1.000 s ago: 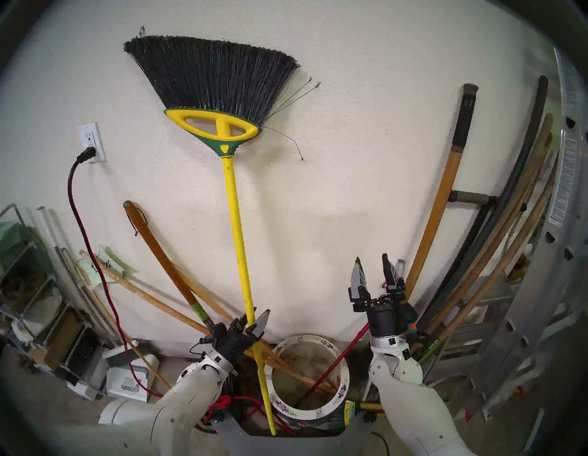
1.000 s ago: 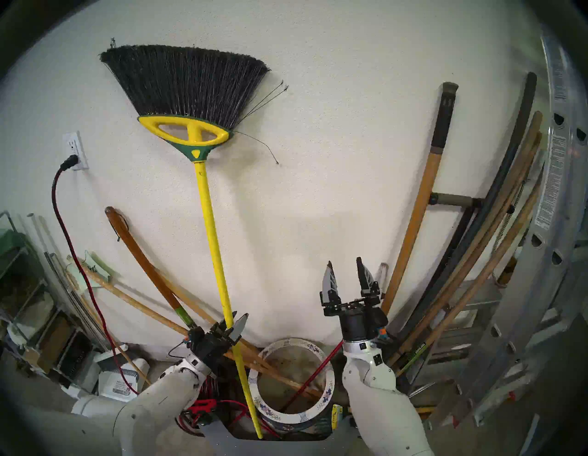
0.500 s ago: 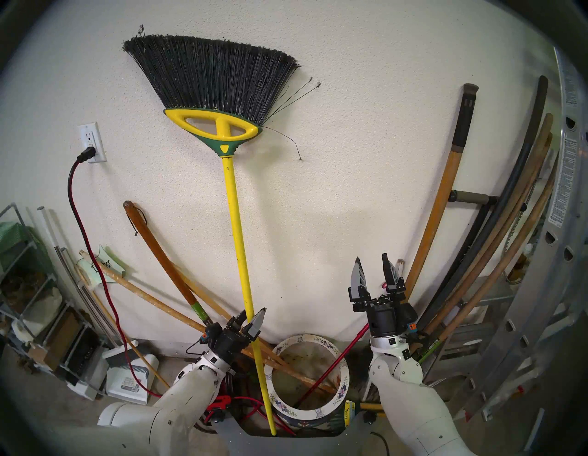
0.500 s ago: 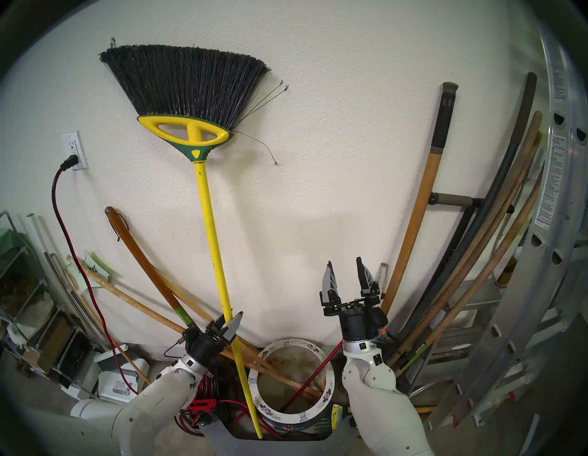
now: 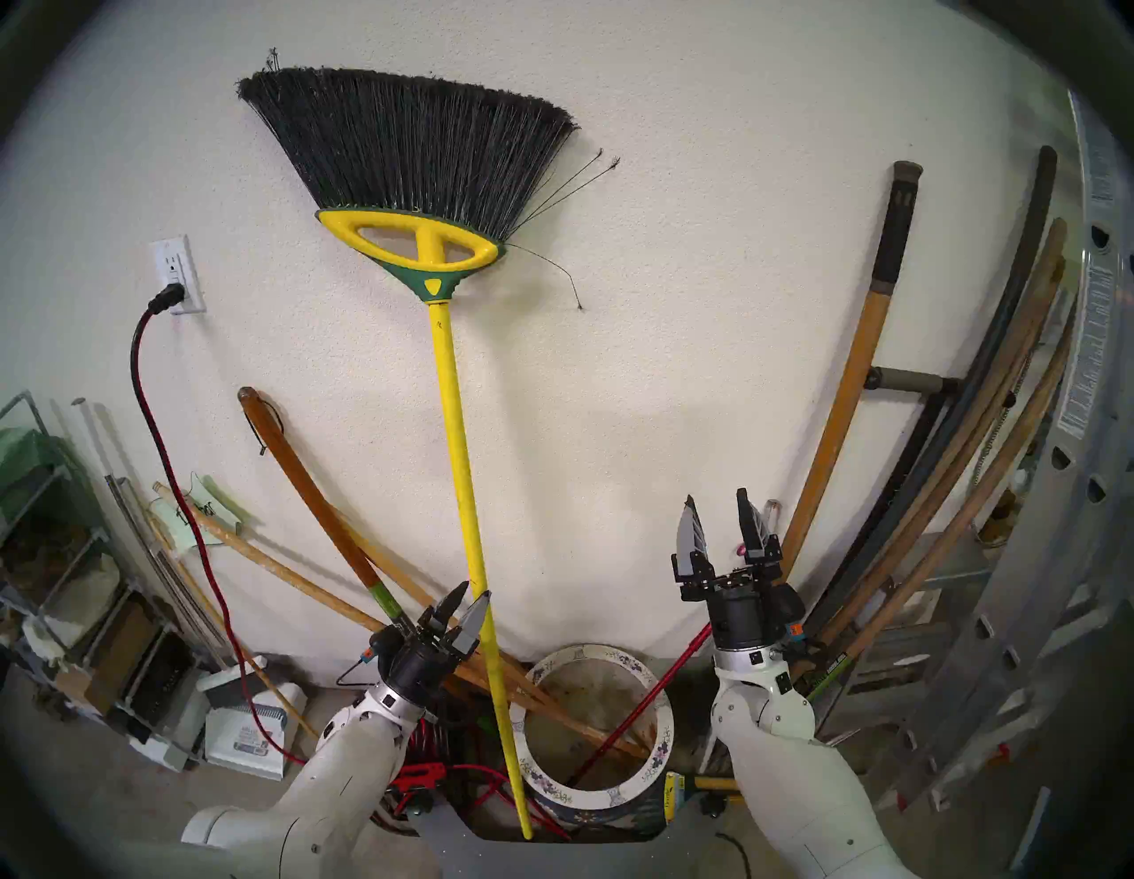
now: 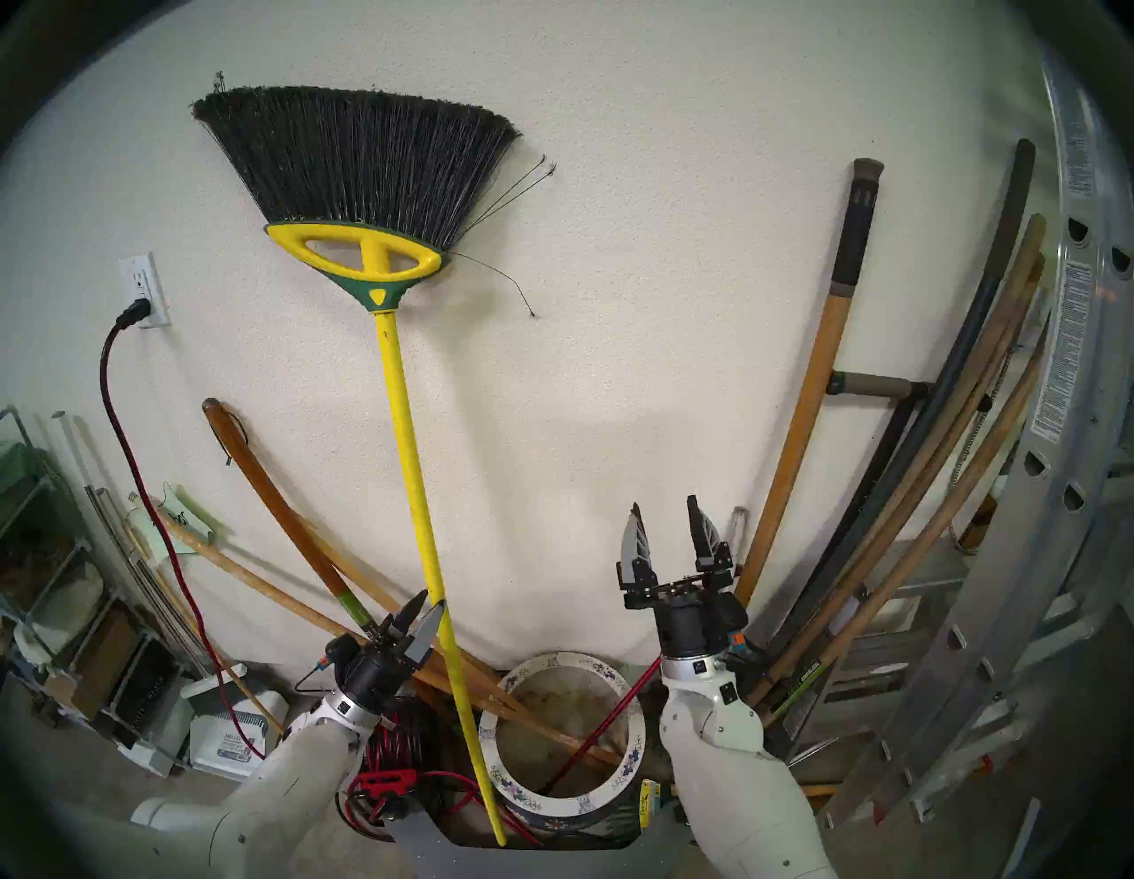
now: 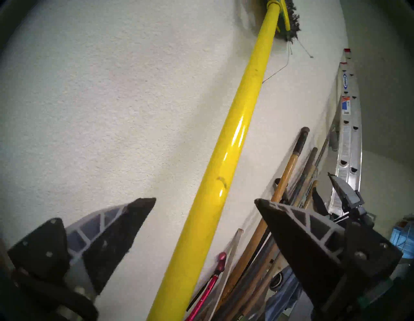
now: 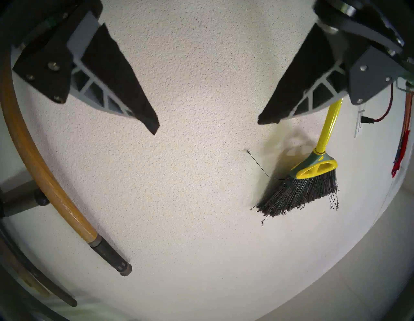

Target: Take wooden sticks or brooms out of the pot

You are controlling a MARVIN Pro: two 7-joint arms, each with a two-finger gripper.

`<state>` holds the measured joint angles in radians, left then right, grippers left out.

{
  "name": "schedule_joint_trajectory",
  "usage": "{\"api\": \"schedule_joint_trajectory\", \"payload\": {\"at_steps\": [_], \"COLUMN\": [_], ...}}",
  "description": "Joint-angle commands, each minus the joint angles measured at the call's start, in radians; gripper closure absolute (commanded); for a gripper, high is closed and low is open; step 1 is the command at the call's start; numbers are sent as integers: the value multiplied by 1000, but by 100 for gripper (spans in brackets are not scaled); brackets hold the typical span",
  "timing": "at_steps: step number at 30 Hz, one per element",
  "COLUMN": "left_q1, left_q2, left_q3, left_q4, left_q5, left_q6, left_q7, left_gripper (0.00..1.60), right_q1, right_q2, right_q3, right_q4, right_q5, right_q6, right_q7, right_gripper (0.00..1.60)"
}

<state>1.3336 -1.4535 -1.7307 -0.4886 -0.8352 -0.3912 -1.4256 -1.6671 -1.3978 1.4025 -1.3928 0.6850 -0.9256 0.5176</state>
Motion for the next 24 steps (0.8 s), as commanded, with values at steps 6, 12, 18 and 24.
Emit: {"api": "schedule_joint_trajectory", "payload": {"at_steps": [6, 12, 18, 24], "left_q1": [70, 103, 157, 215], "left_q2": [-31, -24, -22, -12], "left_q3": [-22, -16, -11, -24], "left_q4": [-149, -235, -344, -441], "left_q5": [-16, -50, -94, -107], "left_q6": [-147, -178, -159, -197], "left_q7": [-1, 25, 35, 55], "left_gripper": [0, 0, 0, 0], "right_q1": [1, 1, 1, 1], "right_q2": [-2, -2, -2, -2], "right_q3": [-3, -3, -3, -4], "right_q4": [-7, -6, -6, -6], "right_q5": [-1, -1, -1, -1], "right_q6": [1, 0, 0, 0], "right_q7": [0, 0, 0, 0], "right_gripper": [0, 0, 0, 0]}}
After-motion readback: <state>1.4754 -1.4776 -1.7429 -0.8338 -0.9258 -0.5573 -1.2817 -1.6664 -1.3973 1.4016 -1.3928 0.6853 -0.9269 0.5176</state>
